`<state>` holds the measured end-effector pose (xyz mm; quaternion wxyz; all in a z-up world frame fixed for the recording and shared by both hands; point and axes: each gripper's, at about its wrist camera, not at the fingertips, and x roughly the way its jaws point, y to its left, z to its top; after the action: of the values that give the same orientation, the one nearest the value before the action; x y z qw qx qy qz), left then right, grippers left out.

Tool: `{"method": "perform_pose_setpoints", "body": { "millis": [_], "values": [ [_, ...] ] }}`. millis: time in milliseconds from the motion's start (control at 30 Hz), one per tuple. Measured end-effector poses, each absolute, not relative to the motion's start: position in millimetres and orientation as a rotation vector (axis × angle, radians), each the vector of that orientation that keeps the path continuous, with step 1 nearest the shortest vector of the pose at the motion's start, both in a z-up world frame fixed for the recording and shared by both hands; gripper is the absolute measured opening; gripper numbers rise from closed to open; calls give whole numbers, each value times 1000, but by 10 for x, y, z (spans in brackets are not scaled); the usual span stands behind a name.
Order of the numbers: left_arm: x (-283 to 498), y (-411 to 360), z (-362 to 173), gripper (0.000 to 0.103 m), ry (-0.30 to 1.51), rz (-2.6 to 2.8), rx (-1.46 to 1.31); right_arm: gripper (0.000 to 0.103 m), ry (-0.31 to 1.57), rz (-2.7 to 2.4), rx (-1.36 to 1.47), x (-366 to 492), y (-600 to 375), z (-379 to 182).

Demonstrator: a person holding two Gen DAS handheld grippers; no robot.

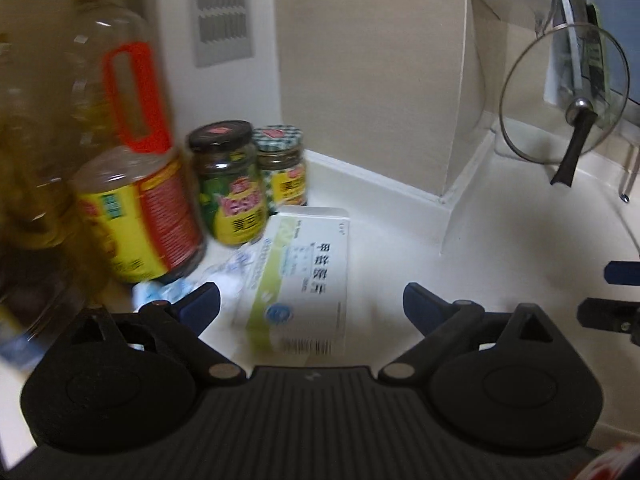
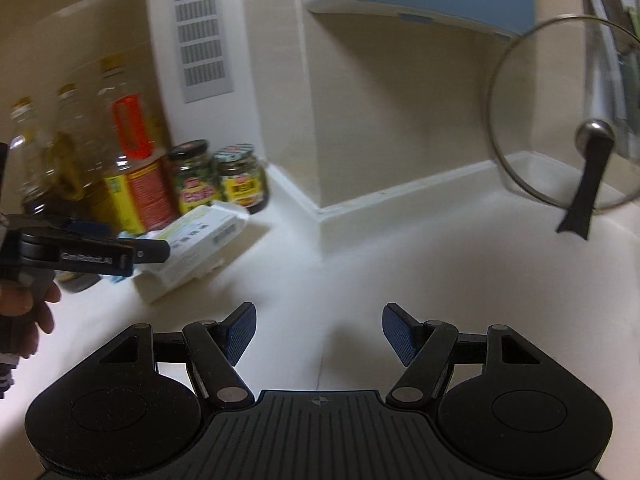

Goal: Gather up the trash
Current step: 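Grasp the white medicine box with the left gripper while the right gripper grasps the paper roll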

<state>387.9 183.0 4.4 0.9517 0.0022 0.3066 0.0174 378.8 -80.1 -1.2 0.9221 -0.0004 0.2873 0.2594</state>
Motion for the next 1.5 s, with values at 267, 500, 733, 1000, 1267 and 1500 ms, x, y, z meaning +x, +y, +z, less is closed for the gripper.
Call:
{"method": "perform_pose_setpoints", "body": {
  "millis": [267,500,733,1000,1267,1500],
  "values": [
    [4285,1909,-175,92,675,12,38,70,626,478,-3,3843,-708,-107],
    [4392,1889,-274,71,712,9,82,70,624,470,13,3907,-716,-128],
    [4278,1852,-161,69,681,23,95,70,628,485,27,3973,-759,-154],
    [3615,2026,89,69,624,102,19,70,617,584,43,4077,-573,-148],
    [2933,2172,62,69,634,244,-54,70,630,755,9,4187,121,-182],
    [2587,2317,42,69,634,305,-109,70,735,815,92,4406,628,-358]
  ]
}}
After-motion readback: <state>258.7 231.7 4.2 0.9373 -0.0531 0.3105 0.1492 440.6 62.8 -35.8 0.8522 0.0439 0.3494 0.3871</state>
